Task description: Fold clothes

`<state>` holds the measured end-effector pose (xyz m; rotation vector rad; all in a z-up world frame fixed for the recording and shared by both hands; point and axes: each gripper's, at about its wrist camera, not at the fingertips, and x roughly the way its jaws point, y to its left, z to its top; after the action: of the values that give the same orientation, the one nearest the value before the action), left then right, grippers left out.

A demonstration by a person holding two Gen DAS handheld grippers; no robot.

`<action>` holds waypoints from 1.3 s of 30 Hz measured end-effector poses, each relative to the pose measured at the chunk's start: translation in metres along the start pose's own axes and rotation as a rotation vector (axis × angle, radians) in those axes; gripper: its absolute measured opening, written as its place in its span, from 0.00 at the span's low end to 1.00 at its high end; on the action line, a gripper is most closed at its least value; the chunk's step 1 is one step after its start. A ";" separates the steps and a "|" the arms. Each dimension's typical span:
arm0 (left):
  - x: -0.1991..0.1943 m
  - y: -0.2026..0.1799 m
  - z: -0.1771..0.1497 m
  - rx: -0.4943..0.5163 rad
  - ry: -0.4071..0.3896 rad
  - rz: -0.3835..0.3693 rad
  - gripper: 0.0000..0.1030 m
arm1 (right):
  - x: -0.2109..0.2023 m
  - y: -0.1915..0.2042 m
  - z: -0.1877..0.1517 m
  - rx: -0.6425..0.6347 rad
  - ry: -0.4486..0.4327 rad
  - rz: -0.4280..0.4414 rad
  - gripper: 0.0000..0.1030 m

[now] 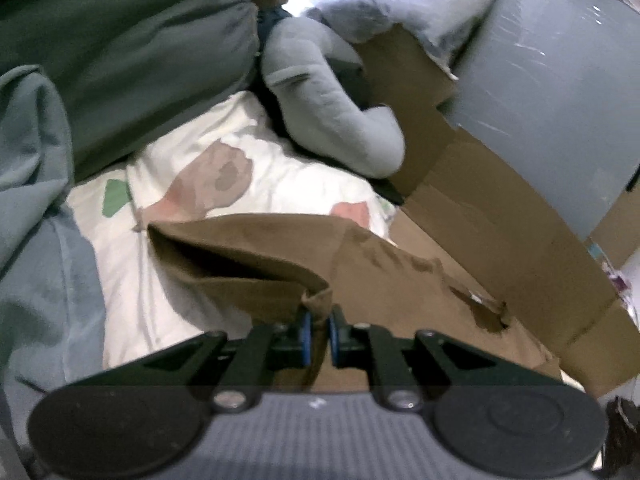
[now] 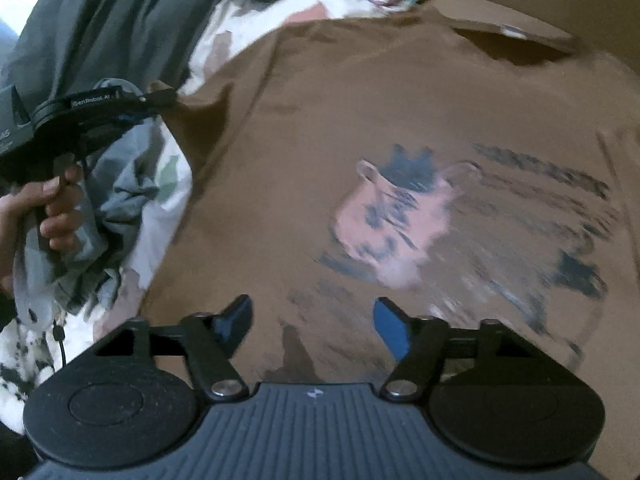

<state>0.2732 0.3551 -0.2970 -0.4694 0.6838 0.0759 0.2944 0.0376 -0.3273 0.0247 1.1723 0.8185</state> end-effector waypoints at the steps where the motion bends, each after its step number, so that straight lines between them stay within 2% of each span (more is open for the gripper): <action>1: 0.000 0.000 0.001 0.006 0.004 -0.004 0.09 | 0.006 0.005 0.003 -0.006 -0.013 0.006 0.60; 5: 0.001 0.000 0.003 0.044 0.028 -0.017 0.09 | 0.030 0.020 0.016 0.025 -0.063 0.090 0.47; 7: 0.002 -0.001 0.004 0.058 0.038 -0.026 0.09 | 0.044 0.027 0.020 0.052 -0.080 0.124 0.32; 10: 0.003 -0.002 0.003 0.081 0.053 -0.044 0.09 | 0.067 0.037 0.020 0.135 -0.104 0.178 0.20; 16: -0.001 -0.002 0.000 0.124 0.071 -0.074 0.08 | 0.110 0.056 0.015 0.283 -0.119 0.258 0.11; 24: -0.010 -0.007 -0.005 0.148 0.060 -0.123 0.08 | 0.134 0.054 0.021 0.416 -0.151 0.270 0.10; 39: -0.001 -0.016 -0.021 0.191 0.127 -0.219 0.07 | 0.149 0.055 0.023 0.495 -0.179 0.303 0.11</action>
<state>0.2631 0.3314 -0.3043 -0.3643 0.7518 -0.2252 0.3037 0.1723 -0.4137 0.6834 1.1901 0.7524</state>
